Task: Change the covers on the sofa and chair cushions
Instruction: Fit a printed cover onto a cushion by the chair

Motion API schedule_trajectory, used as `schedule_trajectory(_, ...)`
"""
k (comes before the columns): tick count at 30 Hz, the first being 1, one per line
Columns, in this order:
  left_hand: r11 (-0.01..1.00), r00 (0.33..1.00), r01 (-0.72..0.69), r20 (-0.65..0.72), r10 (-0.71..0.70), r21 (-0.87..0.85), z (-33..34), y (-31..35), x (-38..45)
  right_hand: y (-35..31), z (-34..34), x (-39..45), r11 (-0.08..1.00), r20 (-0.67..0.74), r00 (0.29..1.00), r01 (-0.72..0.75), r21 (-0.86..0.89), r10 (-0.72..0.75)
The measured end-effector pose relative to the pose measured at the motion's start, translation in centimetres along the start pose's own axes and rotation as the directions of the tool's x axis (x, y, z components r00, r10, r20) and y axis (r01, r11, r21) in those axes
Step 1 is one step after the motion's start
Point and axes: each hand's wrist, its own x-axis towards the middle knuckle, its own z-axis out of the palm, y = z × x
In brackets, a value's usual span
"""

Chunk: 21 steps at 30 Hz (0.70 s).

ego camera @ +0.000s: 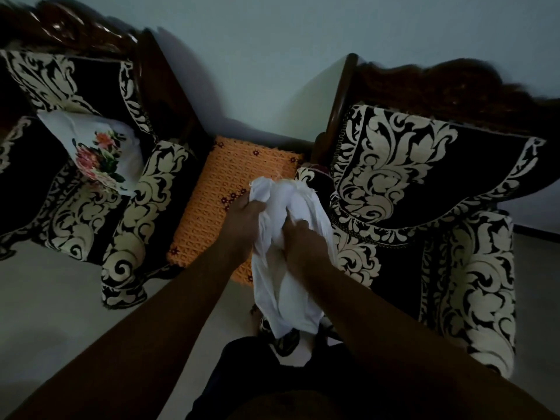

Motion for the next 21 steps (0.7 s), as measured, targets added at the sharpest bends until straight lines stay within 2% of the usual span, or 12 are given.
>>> schedule_trajectory(2,0.999,1.000,0.022,0.013,-0.022,-0.030,0.0,-0.6,-0.2,0.0,1.1,0.3,0.997,0.082,0.997,0.020,-0.078,-0.014)
schedule_trajectory(6,1.000,0.998,0.007,0.054,-0.008,0.011,-0.1,-0.9,-0.5,-0.1,1.3,1.2,1.000,0.128,0.992,0.005,-0.028,-0.001)
schedule_trajectory(8,0.997,0.999,-0.038,0.003,0.038,0.074,-0.7,-0.5,0.2,-0.9,0.0,1.3,1.000,0.085,0.996,0.027,-0.002,-0.027)
schedule_trajectory(10,0.994,0.997,-0.051,-0.057,0.057,0.100,-1.2,0.4,0.9,-2.6,-1.3,0.2,0.997,-0.021,1.000,0.009,-0.082,-0.011)
schedule_trajectory(13,0.995,0.999,-0.040,-0.013,0.042,0.089,-0.9,0.9,1.0,-4.0,-1.7,-2.4,0.993,-0.080,0.995,-0.070,-0.100,0.062)
schedule_trajectory(17,0.995,0.998,-0.064,0.035,0.061,0.070,0.1,-0.5,0.7,-1.9,1.2,-1.8,0.983,-0.087,0.994,-0.077,-0.164,0.064)
schedule_trajectory(19,0.960,0.983,-0.186,0.034,0.183,0.208,-0.2,-1.7,0.9,-1.5,1.3,-0.5,0.984,-0.101,0.993,-0.079,-0.159,0.064)
schedule_trajectory(21,0.856,0.947,-0.303,0.030,0.320,0.418,-0.8,-2.9,0.2,-1.9,0.3,0.4,0.993,-0.118,0.991,-0.074,-0.094,0.063)
